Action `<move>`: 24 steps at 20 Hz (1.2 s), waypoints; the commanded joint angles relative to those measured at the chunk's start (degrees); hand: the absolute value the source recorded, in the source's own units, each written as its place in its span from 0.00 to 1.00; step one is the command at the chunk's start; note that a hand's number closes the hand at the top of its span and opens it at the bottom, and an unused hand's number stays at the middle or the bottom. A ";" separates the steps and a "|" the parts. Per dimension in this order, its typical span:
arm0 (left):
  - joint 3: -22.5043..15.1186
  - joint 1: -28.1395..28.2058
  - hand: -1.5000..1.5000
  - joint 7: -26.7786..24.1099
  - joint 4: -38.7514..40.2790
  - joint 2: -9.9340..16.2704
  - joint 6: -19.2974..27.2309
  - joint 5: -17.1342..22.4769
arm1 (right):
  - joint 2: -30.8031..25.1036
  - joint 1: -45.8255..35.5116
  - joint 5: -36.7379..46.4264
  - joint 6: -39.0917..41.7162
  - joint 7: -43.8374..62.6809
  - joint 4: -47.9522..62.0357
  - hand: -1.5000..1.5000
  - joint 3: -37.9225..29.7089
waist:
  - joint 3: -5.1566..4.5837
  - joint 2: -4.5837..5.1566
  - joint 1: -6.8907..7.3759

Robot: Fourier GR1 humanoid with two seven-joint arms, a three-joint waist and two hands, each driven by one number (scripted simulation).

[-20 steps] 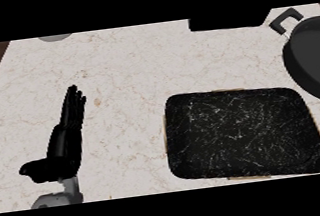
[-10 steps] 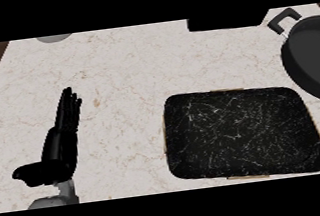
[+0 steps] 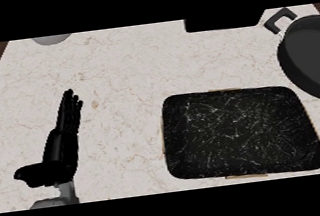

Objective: Pick the eggplant from the tray and place it in the pot

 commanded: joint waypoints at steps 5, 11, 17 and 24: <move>1.23 0.77 0.50 -1.20 0.65 0.27 0.26 0.21 | 4.88 4.31 -11.69 -21.84 -10.04 -8.58 0.00 -3.68 | -0.08 -0.50 -1.28; 0.79 0.69 0.50 -1.56 1.12 -0.16 0.77 -0.72 | 7.27 9.97 -22.01 -24.01 -17.90 -16.07 0.00 -2.14 | -0.20 -0.76 -1.87; 1.25 0.45 0.50 -1.03 0.75 -0.13 1.06 -1.04 | 11.73 20.64 -28.02 -20.37 -19.58 -30.44 0.00 3.80 | -0.28 -0.92 -2.08; 1.60 2.96 0.50 -1.02 -0.83 0.30 -0.59 0.15 | 16.85 34.01 -33.81 -19.14 -19.73 -45.87 0.00 7.76 | -0.27 -0.88 -2.02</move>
